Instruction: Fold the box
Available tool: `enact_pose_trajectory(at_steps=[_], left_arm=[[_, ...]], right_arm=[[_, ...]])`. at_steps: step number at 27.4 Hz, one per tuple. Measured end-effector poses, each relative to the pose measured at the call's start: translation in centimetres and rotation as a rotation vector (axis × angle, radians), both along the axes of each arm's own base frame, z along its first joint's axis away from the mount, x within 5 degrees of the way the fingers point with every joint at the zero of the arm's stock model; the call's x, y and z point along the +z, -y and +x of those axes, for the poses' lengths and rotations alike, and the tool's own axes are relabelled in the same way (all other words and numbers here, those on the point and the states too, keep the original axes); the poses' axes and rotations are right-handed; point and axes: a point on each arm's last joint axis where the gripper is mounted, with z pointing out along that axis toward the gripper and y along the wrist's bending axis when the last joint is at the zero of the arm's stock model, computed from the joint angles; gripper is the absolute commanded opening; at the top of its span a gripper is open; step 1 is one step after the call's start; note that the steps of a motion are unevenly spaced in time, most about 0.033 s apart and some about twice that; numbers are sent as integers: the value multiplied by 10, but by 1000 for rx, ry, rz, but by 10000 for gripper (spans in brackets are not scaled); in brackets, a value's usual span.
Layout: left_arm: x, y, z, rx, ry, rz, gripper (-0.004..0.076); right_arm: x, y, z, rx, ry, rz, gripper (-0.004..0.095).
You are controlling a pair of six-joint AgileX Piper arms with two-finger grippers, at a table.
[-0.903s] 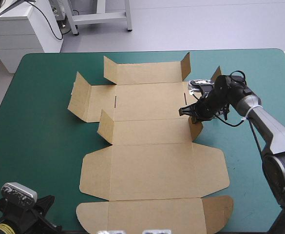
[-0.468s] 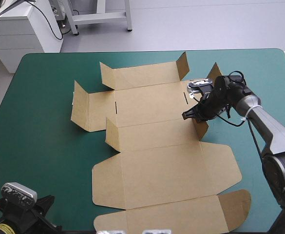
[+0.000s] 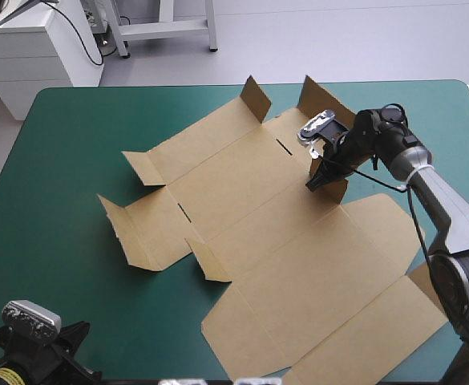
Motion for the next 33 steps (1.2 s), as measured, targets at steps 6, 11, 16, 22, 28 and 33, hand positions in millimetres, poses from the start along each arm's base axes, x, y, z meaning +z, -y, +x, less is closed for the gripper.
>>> enact_pose_trajectory(at_steps=[6,11,16,22,28,33], left_arm=[[0,0,0,0,0,0,-8],[0,0,0,0,0,0,-8],[0,0,0,0,0,0,-8],[0,0,0,0,0,0,-8],[0,0,0,0,0,0,-8],[0,0,0,0,0,0,-8]], right_arm=[[-2,-12,18,111,-49,-47,-16],[-4,-39,29,274,-15,-96,-16],[1,-69,33,402,51,-114,-16],[-11,-98,32,544,66,-144,-20],[-12,-121,22,661,100,-154,-21],[-12,-145,8,777,117,-166,-21]])
